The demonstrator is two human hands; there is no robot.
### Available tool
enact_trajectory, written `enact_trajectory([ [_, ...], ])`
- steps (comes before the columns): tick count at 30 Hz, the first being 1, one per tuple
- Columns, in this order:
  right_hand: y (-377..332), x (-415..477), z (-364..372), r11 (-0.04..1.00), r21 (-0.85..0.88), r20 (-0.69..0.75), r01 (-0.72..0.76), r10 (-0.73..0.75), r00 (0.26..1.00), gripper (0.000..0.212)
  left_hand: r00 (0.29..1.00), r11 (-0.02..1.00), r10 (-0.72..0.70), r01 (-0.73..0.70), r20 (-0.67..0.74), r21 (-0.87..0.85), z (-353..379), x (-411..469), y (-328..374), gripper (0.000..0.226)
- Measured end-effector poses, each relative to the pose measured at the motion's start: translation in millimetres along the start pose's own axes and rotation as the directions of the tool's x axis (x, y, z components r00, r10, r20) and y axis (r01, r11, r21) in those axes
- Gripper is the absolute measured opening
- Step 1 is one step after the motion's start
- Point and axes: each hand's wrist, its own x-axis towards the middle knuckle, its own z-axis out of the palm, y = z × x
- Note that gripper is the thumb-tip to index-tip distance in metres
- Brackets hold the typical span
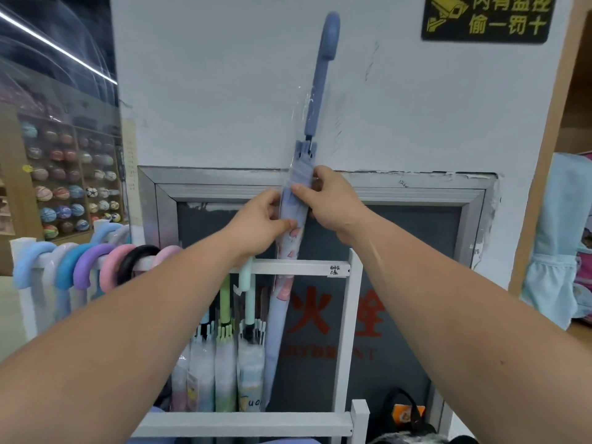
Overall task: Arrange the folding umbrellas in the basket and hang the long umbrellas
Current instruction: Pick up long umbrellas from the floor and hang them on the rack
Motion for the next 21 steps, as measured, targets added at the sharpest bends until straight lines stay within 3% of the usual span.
enact_trajectory([
  [3, 9.7, -8.2, 6.7, 0.998, 0.055, 0.095, -0.026, 0.021, 0.995, 0.028, 0.996, 0.991, -0.057, 0.049, 0.061, 0.127, -8.5, -3.9, -5.2, 0.035],
  [6, 20.6, -15.7, 14.1, 1.0, -0.01, 0.1, -0.019, 0.02, 0.995, 0.031, 0.988, 0.976, -0.104, 0.079, 0.113, 0.202, -16.7, -7.0, -5.3, 0.036],
  [13, 37.8, -33.8, 23.1, 0.987, -0.16, 0.115, 0.019, 0.0, 0.993, 0.022, 0.993, 0.997, -0.031, 0.038, -0.112, 0.06, -20.0, -3.5, 14.7, 0.047],
  [21, 43.5, -43.5, 25.8, 0.952, -0.307, 0.151, 0.006, 0.043, 0.988, 0.019, 0.997, 1.0, -0.021, 0.019, -0.073, -0.022, -8.0, -0.4, 13.5, 0.033],
])
